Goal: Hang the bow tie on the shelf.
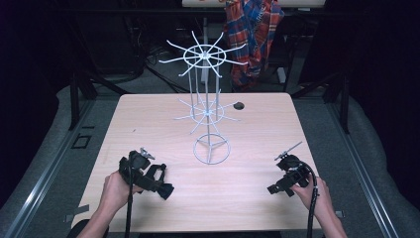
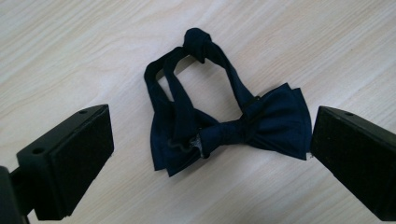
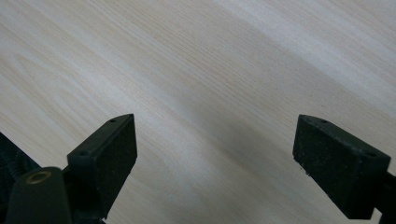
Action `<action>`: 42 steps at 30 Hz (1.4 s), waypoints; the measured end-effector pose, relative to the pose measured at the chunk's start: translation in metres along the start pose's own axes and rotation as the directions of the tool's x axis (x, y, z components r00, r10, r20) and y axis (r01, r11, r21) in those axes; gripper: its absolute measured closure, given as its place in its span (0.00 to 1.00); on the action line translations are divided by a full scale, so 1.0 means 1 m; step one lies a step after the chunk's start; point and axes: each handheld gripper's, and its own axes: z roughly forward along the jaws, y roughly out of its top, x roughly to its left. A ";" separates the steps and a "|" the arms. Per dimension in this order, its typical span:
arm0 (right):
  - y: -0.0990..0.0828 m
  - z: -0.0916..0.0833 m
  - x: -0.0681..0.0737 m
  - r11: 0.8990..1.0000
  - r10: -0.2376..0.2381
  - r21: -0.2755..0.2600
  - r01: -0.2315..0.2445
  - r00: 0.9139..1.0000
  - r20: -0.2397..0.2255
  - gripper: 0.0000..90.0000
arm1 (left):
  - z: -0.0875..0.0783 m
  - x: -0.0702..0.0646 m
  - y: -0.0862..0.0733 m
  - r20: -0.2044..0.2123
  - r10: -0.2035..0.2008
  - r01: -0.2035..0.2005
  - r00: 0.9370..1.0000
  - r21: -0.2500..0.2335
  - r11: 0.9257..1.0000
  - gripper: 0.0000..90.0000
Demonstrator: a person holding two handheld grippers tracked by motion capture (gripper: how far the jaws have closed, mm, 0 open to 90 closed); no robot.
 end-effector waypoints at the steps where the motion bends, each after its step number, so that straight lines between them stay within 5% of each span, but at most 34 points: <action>1: 0.000 0.000 0.000 1.000 0.000 0.000 0.000 1.000 0.000 0.15 | 0.000 0.000 0.000 0.000 0.000 0.000 1.000 0.000 1.000 0.00; 9: 0.000 0.000 -0.001 1.000 -0.005 0.010 0.005 1.000 -0.007 0.15 | 0.009 -0.003 0.006 0.020 0.016 -0.016 1.000 0.021 1.000 0.01; 17: 0.000 0.001 0.000 1.000 -0.001 0.009 0.001 1.000 -0.008 0.15 | 0.014 -0.007 0.010 0.040 0.036 -0.037 0.999 0.032 0.999 0.26; 18: -0.002 0.004 0.002 0.998 0.042 -0.045 -0.042 0.999 -0.015 0.15 | 0.015 -0.007 0.011 0.042 0.041 -0.043 0.998 0.035 0.998 0.28; 20: -0.001 0.002 0.001 1.000 0.011 -0.007 -0.011 1.000 -0.009 0.15 | 0.016 -0.008 0.012 0.048 0.042 -0.044 0.998 0.038 0.998 0.31; 23: -0.003 0.005 0.003 0.997 0.058 -0.059 -0.059 0.998 -0.018 0.15 | 0.019 -0.008 0.014 0.055 0.044 -0.046 0.998 0.038 0.998 0.43; 25: 0.001 -0.001 -0.001 0.999 -0.024 0.031 0.024 1.000 -0.006 0.15 | 0.020 -0.009 0.016 0.066 0.046 -0.049 0.997 0.045 0.998 0.46; 26: -0.001 0.003 0.001 1.000 0.020 -0.023 -0.020 1.000 -0.011 0.15 | 0.022 -0.009 0.018 0.074 0.049 -0.053 0.996 0.053 0.997 0.51; 30: 0.000 0.000 -0.001 1.000 -0.010 0.014 0.010 1.000 -0.008 0.15 | 0.026 -0.009 0.020 0.086 0.048 -0.054 0.995 0.064 0.996 0.61; 32: -0.002 0.003 0.001 1.000 0.022 -0.022 -0.022 1.000 -0.012 0.15 | 0.027 -0.008 0.021 0.099 0.049 -0.056 0.994 0.067 0.996 0.66; 37: 0.000 0.001 0.000 1.000 -0.005 0.009 0.005 1.000 -0.010 0.15 | 0.030 -0.007 0.021 0.098 0.042 -0.050 0.994 0.081 0.995 0.73; 41: -0.002 0.003 0.001 1.000 0.019 -0.019 -0.019 1.000 -0.014 0.15 | 0.033 -0.007 0.021 0.099 0.036 -0.046 0.994 0.092 0.995 0.82; 42: 0.000 0.001 0.000 1.000 -0.009 0.015 0.009 1.000 -0.011 0.15 | 0.034 -0.007 0.022 0.095 0.046 -0.056 0.994 0.102 0.993 0.85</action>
